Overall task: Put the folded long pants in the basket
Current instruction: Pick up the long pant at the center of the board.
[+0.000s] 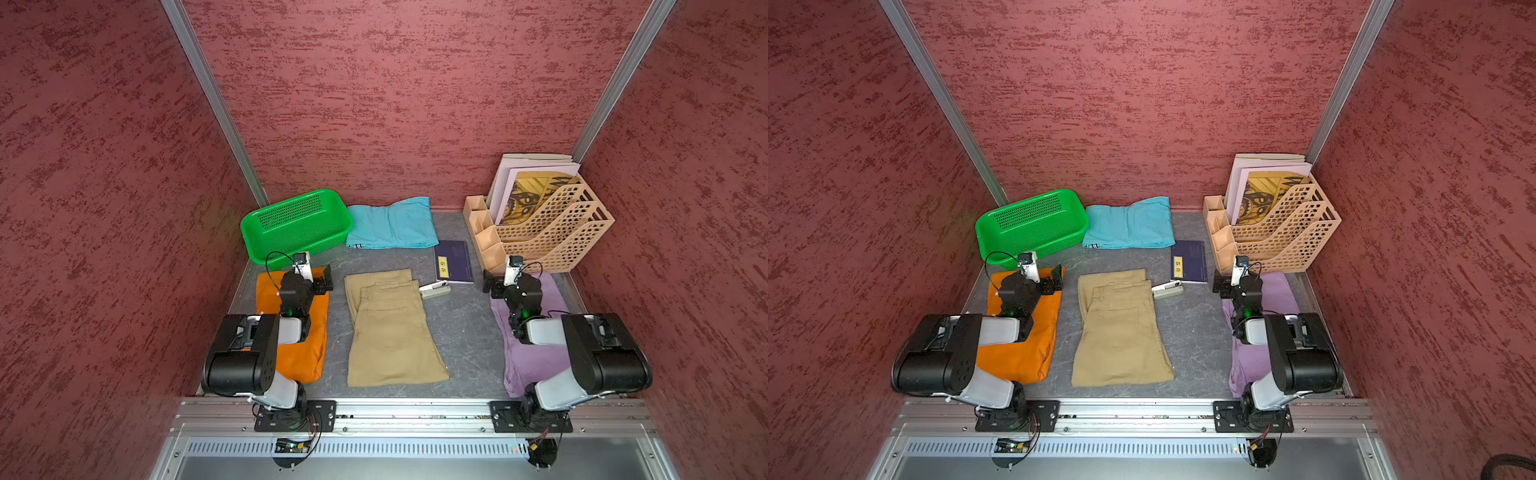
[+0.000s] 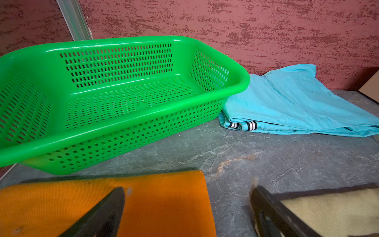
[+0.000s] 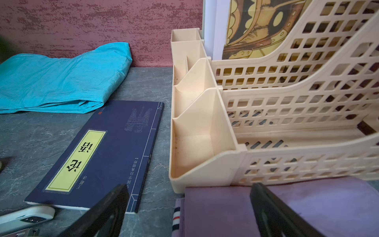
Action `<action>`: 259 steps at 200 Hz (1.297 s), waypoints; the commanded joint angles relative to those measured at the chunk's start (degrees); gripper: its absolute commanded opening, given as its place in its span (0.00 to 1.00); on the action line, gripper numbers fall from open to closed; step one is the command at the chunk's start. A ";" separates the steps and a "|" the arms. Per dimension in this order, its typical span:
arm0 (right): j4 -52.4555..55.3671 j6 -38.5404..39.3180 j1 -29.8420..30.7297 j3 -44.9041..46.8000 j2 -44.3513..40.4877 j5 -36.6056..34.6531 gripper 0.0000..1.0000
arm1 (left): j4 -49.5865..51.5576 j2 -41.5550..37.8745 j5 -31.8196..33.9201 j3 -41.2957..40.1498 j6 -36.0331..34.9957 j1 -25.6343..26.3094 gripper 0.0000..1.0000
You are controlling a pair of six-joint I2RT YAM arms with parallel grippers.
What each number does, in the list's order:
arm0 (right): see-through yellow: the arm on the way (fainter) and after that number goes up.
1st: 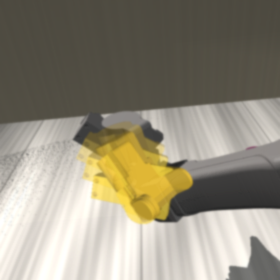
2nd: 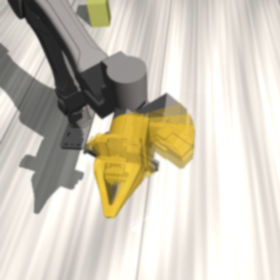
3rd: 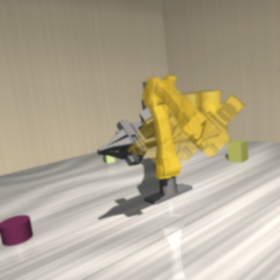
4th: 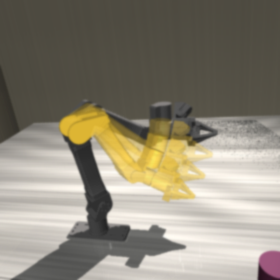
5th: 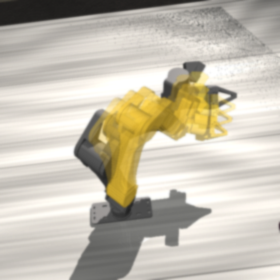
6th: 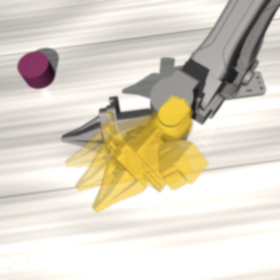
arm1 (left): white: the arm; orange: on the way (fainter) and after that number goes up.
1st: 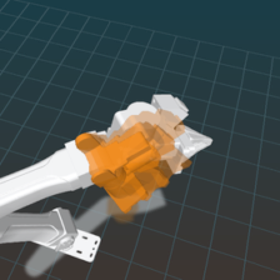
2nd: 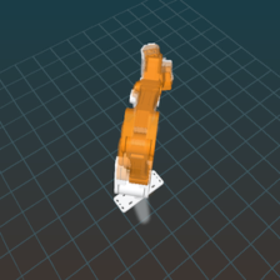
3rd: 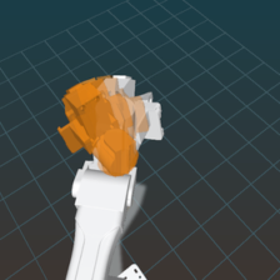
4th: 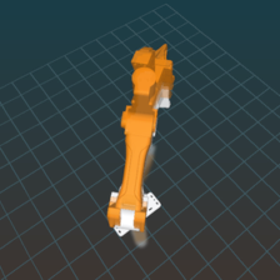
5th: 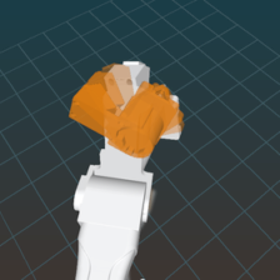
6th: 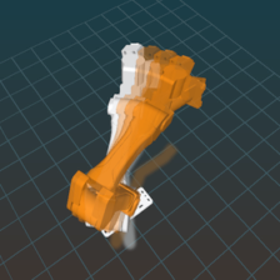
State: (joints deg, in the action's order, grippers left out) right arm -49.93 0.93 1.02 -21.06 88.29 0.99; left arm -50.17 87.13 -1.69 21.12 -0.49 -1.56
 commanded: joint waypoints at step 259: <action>-2.13 0.41 -0.32 -1.42 0.48 0.85 0.98 | -0.63 0.62 -2.56 0.67 0.29 -0.99 1.00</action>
State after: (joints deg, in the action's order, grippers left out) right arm -49.95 0.93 1.02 -21.06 88.29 1.06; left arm -50.17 87.13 -3.22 21.12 -0.47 -2.20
